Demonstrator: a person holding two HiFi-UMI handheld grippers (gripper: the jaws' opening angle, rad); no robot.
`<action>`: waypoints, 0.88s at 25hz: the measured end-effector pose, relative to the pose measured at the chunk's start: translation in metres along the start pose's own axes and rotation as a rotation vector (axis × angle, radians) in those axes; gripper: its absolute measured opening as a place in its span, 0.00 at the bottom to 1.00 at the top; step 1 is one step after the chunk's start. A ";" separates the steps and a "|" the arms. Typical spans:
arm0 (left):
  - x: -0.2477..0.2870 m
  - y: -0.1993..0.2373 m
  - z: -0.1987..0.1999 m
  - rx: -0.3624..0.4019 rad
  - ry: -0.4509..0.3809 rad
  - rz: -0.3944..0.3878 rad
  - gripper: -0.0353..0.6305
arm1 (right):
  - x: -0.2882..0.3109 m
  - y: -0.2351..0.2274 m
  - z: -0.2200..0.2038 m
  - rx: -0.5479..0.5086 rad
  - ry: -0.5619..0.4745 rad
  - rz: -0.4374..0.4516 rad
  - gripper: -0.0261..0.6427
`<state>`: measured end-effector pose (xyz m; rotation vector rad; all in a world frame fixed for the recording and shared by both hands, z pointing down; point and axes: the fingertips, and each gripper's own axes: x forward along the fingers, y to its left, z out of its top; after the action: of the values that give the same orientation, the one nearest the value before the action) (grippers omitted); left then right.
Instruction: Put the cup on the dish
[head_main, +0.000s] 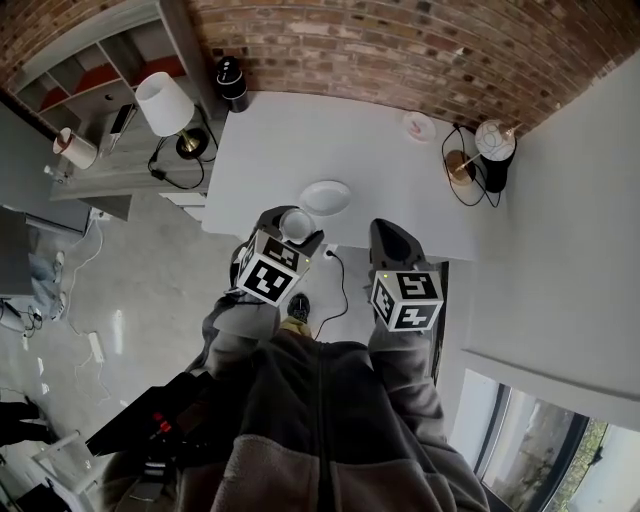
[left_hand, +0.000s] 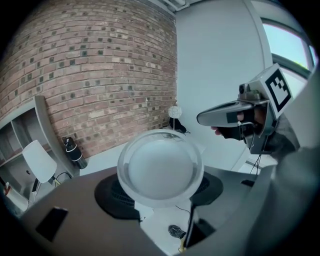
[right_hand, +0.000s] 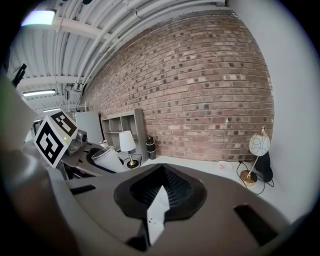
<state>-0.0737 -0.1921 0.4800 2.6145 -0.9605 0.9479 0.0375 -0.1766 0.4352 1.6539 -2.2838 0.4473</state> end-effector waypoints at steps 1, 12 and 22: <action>0.003 0.006 0.000 -0.004 0.003 -0.004 0.44 | 0.006 0.001 0.001 -0.005 0.008 -0.002 0.04; 0.031 0.026 -0.015 -0.019 0.030 -0.069 0.44 | 0.046 0.005 -0.006 -0.038 0.102 0.004 0.04; 0.082 0.021 -0.041 -0.008 0.105 -0.089 0.44 | 0.069 -0.014 -0.042 -0.023 0.173 0.023 0.04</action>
<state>-0.0600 -0.2336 0.5628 2.5490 -0.8145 1.0451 0.0321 -0.2228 0.5029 1.5164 -2.1761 0.5446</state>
